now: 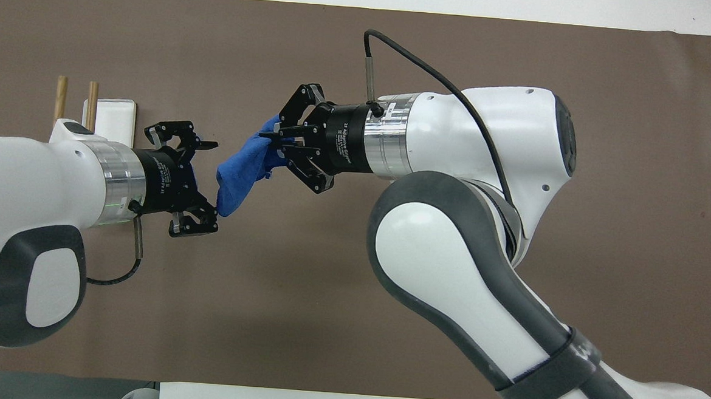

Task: Right arm passes towel to left arm to hang
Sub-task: 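Grasp the towel with the left gripper beside the right gripper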

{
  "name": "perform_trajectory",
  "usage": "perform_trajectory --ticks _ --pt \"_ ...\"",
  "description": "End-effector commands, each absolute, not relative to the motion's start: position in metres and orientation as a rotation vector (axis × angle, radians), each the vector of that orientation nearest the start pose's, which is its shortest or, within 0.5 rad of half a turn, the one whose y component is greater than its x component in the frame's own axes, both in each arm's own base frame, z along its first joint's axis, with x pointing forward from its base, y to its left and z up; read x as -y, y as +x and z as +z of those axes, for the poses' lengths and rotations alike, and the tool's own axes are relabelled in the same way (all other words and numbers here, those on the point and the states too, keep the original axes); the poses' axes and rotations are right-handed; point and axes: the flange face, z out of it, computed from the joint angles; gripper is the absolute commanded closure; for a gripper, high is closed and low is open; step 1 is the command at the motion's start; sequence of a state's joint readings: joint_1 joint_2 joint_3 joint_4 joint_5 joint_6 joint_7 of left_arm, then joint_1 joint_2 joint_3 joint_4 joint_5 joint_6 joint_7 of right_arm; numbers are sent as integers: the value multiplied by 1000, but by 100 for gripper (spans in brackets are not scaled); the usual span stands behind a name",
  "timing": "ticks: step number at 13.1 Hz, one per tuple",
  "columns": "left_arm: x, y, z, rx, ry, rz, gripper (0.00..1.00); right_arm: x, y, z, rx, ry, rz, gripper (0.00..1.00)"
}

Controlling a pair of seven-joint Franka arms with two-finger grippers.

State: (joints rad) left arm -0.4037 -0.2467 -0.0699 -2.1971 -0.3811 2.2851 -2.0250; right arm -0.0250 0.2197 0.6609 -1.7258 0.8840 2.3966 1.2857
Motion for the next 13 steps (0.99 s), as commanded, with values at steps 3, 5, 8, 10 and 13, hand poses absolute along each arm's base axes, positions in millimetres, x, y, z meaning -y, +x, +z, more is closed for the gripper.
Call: perform_trajectory --ticks 3,5,8,10,13 --pt "238 462 508 -2117 1617 -253 1 -368 546 536 -1285 -1818 561 100" --pt "230 477 508 -2111 1558 -216 5 -367 547 537 -1283 -1822 556 100" --pt "248 464 506 -2083 1617 -235 9 -367 547 537 -1280 -1825 555 100" --pt "257 465 499 -2082 1625 -238 25 -367 547 537 -1280 -1827 554 100" --pt "257 468 495 -2088 1625 -238 59 -367 546 536 -1278 -1833 550 100"
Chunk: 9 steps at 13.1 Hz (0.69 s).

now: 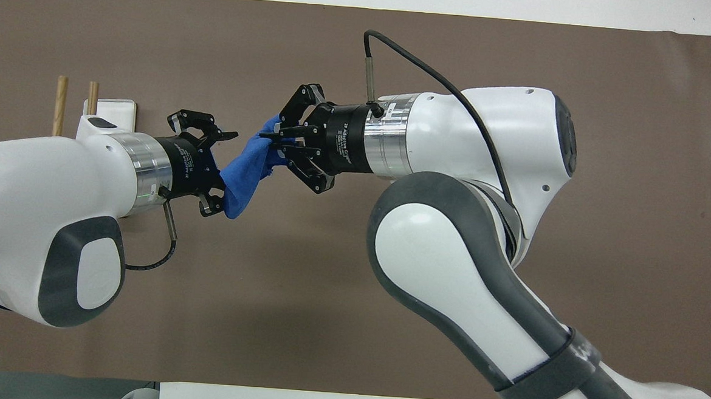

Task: Right arm passes towel to left arm to hang
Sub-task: 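Grasp the towel with the left gripper beside the right gripper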

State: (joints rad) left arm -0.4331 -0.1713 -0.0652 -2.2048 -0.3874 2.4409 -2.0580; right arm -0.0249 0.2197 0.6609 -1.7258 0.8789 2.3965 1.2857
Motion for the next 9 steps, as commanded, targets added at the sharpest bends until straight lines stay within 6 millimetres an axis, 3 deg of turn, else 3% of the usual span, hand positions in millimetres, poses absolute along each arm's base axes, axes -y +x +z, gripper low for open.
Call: perform_trajectory --ticks 1,3,4,9 --pt "256 468 496 -2085 1626 -237 72 -367 546 536 -1278 -1833 550 100" --pt "254 469 496 -2086 1624 -235 95 -367 546 536 -1277 -1835 550 100" --pt "253 470 495 -2090 1621 -234 100 -367 546 536 -1279 -1834 551 100" --pt "243 477 498 -2099 1603 -226 100 -367 546 536 -1275 -1841 544 100"
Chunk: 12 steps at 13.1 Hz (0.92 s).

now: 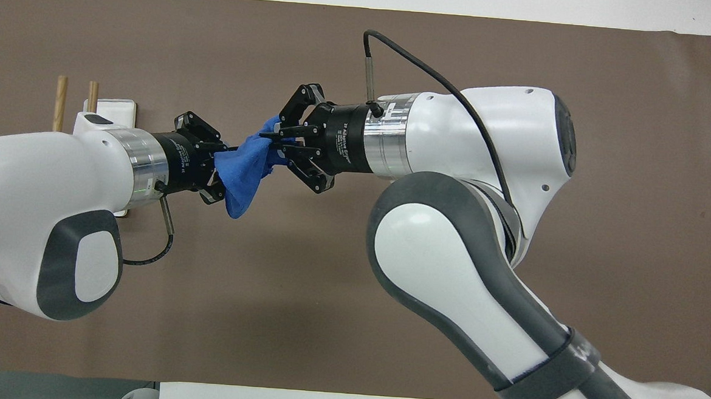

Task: Right arm passes towel to left arm to hang
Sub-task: 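Open the right gripper and withdraw it while the left gripper holds towel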

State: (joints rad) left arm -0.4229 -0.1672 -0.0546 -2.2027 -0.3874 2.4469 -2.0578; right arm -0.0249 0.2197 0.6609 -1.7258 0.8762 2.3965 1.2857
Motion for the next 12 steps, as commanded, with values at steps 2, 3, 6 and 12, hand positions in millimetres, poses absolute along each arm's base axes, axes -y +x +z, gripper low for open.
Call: perform_trajectory --ticks 2,3,6,12 --pt "243 481 499 -2084 1615 -220 100 -367 547 535 -1276 -1841 545 100" --pt "244 482 501 -2081 1617 -220 100 -366 547 535 -1276 -1843 548 96" --pt "242 486 501 -2081 1610 -215 100 -359 548 536 -1272 -1860 551 0" --pt "171 524 500 -2006 1642 -67 100 -306 543 530 -848 -2546 125 0"
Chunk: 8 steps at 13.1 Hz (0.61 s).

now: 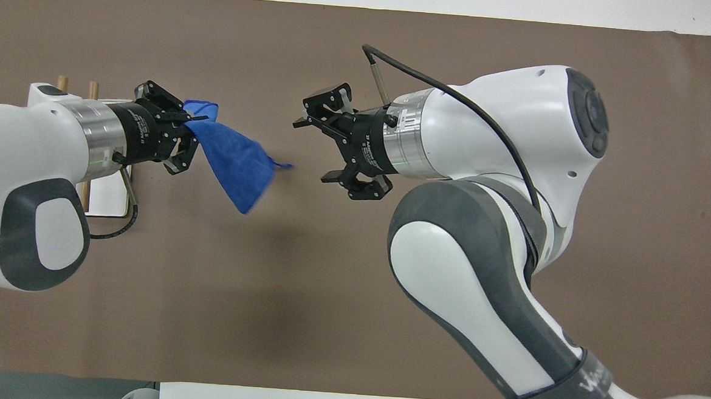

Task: Right arm passes towel to left arm to hang
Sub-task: 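Open the right gripper and withdraw it while the left gripper holds towel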

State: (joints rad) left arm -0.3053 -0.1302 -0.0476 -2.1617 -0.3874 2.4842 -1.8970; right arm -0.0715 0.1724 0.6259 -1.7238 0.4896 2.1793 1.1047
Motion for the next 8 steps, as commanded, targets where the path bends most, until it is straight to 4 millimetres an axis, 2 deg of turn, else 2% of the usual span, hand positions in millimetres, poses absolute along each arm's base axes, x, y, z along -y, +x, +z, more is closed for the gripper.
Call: perform_trajectory --ticks 1,2,3,5,7,8 --pt "154 528 497 -2017 1629 -44 100 -285 546 530 -746 -2690 44 0" --pt "135 534 496 -2026 1617 -21 100 -260 550 528 -592 -2836 -10 0" --pt "120 536 492 -2022 1638 -4 100 -231 555 524 -365 -2971 -34 0" --pt "102 531 467 -2006 1720 13 100 -166 571 525 -71 -3056 -23 0" --pt "96 528 455 -2019 1718 24 100 -97 583 530 -91 -3073 -33 0" --pt "83 528 450 -2041 1703 28 100 -61 586 528 -99 -3082 -4 0"
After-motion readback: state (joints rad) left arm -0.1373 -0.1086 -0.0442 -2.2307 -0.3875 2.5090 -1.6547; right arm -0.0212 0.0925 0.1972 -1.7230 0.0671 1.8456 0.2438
